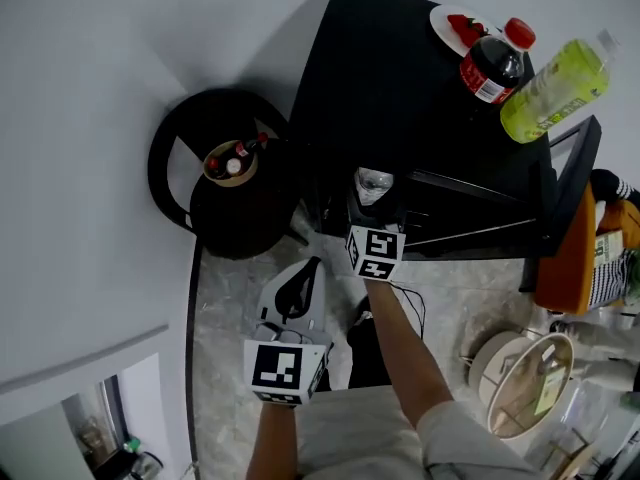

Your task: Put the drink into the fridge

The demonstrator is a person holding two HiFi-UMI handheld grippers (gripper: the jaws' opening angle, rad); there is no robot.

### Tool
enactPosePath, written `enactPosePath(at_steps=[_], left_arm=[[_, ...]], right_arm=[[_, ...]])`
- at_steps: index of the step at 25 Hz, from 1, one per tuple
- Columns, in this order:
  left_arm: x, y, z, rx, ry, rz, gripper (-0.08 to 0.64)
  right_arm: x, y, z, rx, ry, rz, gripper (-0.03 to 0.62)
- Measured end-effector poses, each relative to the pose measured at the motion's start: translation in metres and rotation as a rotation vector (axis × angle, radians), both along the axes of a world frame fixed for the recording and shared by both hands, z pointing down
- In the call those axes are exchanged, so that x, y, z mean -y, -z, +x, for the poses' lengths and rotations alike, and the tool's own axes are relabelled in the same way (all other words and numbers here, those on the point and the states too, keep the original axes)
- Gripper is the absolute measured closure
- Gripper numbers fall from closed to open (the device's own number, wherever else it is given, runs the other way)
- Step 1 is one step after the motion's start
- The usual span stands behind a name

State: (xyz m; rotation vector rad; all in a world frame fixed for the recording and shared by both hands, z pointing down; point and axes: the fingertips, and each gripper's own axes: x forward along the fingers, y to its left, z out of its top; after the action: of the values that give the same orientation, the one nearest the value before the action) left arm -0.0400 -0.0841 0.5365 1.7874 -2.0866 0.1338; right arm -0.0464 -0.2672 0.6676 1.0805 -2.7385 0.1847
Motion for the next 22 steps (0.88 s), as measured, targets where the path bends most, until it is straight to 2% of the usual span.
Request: enactPosePath(at_steps=[3,6,18,22], left_arm=[[-0.004,-0.002,-0.012,-0.027,0.039,0.028,0.551],[-0.009,-0.012,-0.026,0.002,0.062,0.024,0.551],[-0.012,-0.041,-0.052,-0.003,0.116,0.033,0.551],[-0.014,-0.041,-0.057,-0.005,0.117,0.033,0.551]], right_arm=[[0.015,-0.022,-0.024,-0.008,0.009,-0.002,0.299],[0.030,-0.043,-0.036,-0.021,-0.005,-0.008,0.299],[0.049,-0.070,-0.056,-0.071,-0.096,0.051,0.299],[0.050,-0.071,-0.056,-0.078,-0.090,0.040,0.299]])
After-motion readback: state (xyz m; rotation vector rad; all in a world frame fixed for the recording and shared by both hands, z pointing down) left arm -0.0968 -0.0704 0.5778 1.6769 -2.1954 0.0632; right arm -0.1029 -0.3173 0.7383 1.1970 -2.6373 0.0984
